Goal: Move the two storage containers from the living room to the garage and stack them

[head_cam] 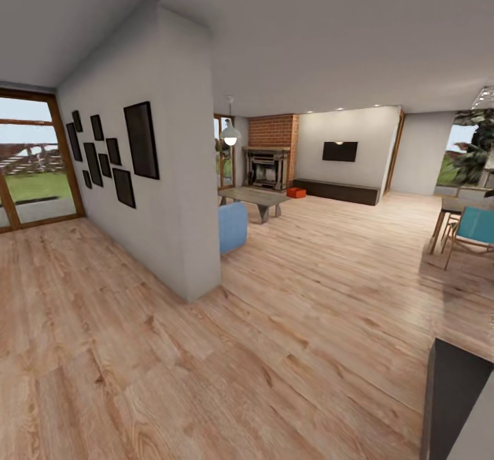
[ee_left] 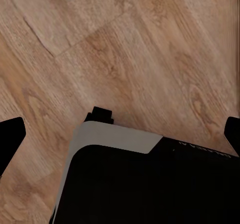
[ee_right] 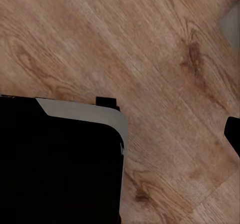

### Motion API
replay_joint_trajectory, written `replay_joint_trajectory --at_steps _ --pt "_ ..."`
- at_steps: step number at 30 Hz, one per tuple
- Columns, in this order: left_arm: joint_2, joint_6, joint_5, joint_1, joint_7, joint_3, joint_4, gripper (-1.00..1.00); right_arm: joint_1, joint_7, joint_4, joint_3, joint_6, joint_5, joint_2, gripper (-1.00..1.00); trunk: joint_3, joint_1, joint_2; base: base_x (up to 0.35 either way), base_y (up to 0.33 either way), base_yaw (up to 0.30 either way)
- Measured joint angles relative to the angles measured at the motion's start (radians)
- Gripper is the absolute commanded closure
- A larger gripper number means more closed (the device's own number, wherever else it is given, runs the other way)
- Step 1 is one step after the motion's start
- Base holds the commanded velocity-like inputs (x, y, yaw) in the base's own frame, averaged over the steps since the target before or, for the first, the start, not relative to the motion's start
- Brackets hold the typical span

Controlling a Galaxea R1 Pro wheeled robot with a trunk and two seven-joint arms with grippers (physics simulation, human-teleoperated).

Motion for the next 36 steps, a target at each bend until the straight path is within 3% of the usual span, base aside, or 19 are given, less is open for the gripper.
replay_joint_trajectory --at_steps 12,36 --pt "-0.002 0.0 0.0 0.0 0.0 0.0 0.0 -1.0 0.0 -0.005 0.0 -0.001 0.011 -0.008 0.009 -1.0 0.0 0.0 0.0 0.323 0.0 -0.268" --pt "0.0 0.009 0.0 0.0 0.0 0.0 0.0 -1.0 0.0 0.001 -0.001 0.007 0.01 0.003 0.003 -1.0 0.0 0.0 0.0 0.323 0.0 -0.259"
